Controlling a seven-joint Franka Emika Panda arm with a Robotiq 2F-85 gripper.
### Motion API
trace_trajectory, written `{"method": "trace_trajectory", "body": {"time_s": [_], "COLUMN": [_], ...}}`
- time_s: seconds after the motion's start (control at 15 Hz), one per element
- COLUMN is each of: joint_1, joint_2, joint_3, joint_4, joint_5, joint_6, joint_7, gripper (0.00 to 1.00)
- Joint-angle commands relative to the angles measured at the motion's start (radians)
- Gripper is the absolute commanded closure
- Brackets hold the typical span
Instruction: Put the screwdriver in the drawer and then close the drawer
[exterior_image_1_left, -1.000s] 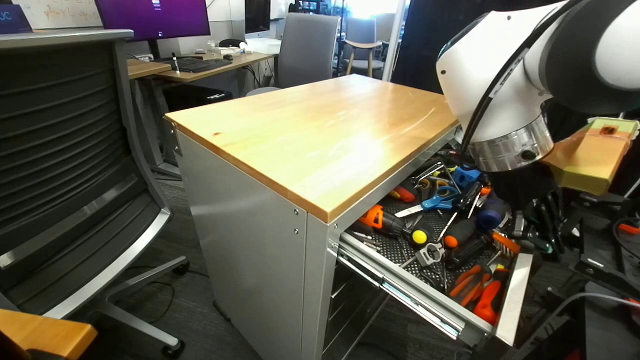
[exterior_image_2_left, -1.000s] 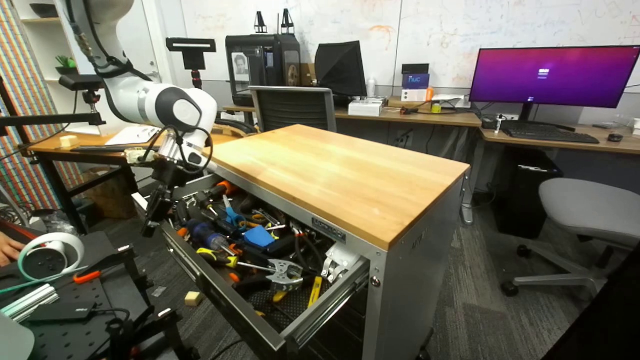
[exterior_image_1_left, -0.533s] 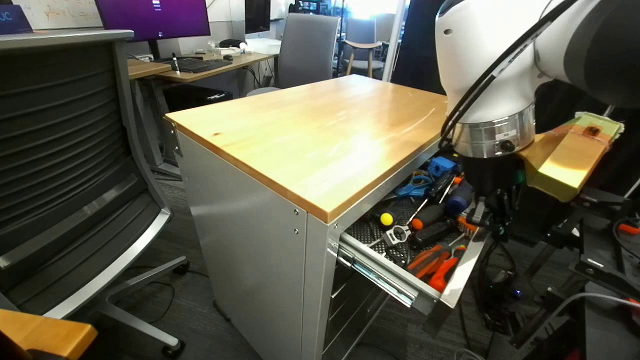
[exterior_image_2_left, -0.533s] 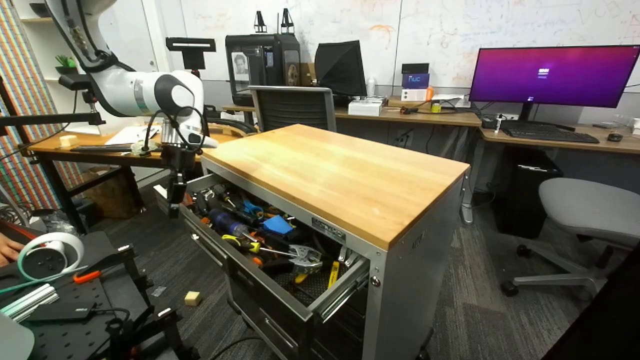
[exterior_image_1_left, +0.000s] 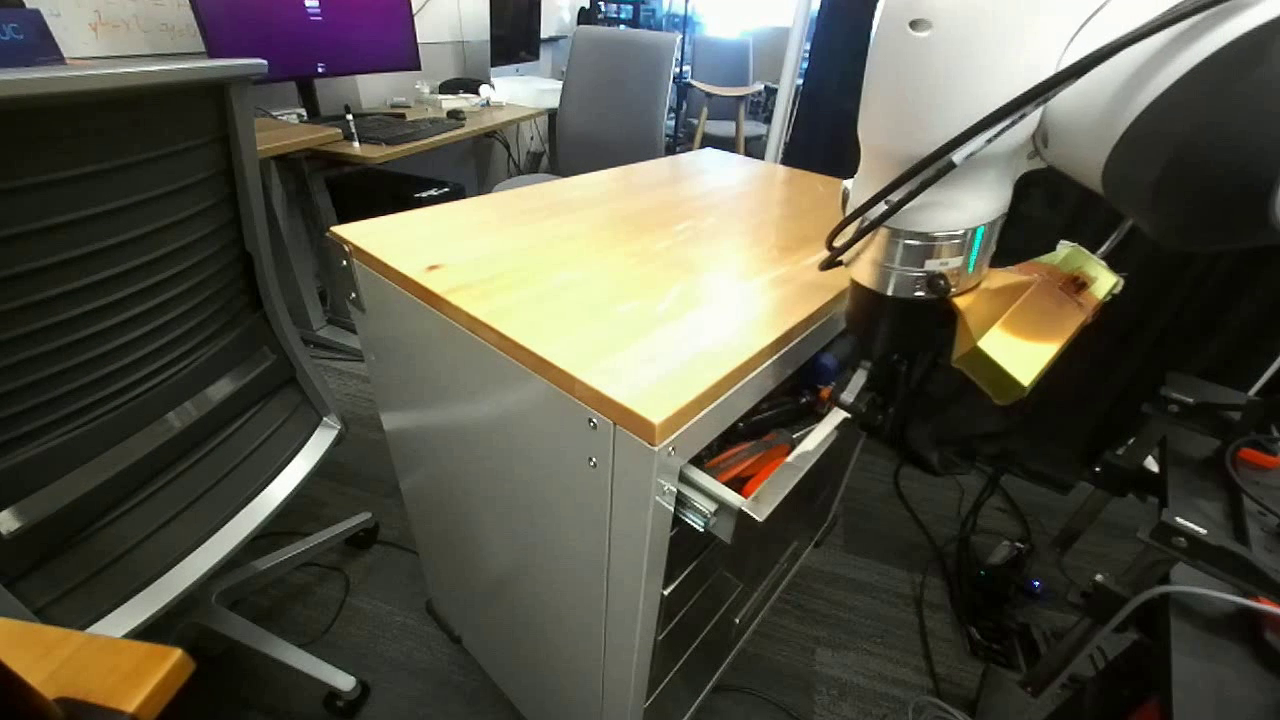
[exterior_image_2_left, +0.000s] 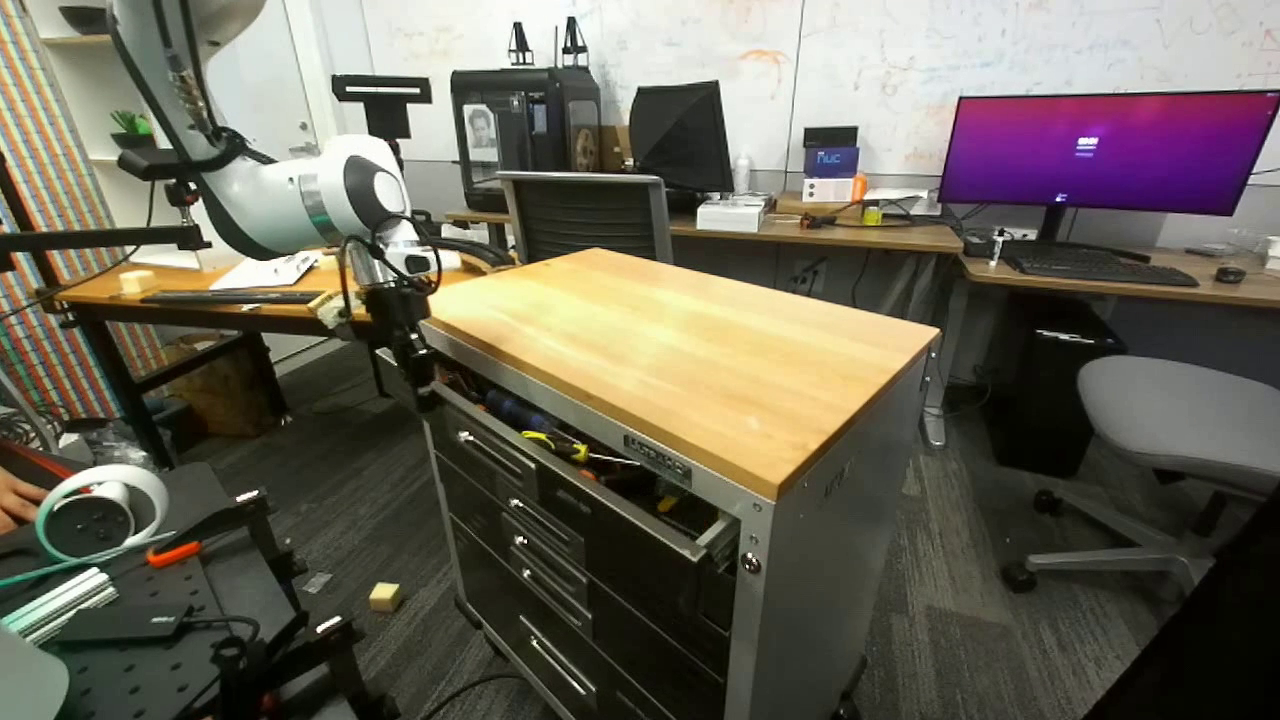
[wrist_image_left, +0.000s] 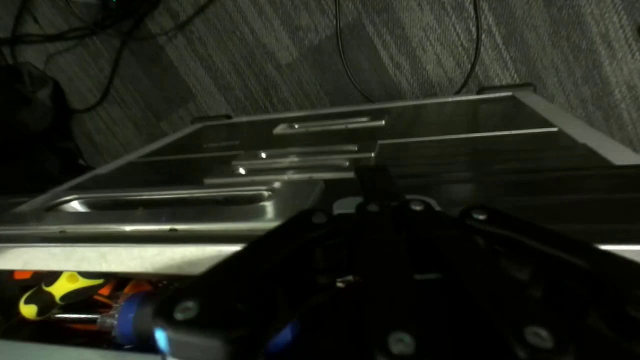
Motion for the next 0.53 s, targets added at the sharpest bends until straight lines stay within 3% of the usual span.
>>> {"method": "trace_trajectory", "body": {"time_s": [0.0, 0.27, 0.4, 0.47], "joint_1": [0.067, 0.109, 0.102, 0.092], "joint_2": [0.075, 0.058, 0.018, -0.005], "joint_3": [-0.092, -0.146, -0.138, -0.131], "joint_4": [0.084, 0.075, 0.031, 0.008], "joint_5": [-0.187, -0.416, -0.44, -0.445], "joint_6": [0.137, 0.25, 0.274, 0.281], "joint_7": [0.143, 0.343, 0.347, 0.351], "gripper": [1.0, 1.0, 0.72, 0.67]}}
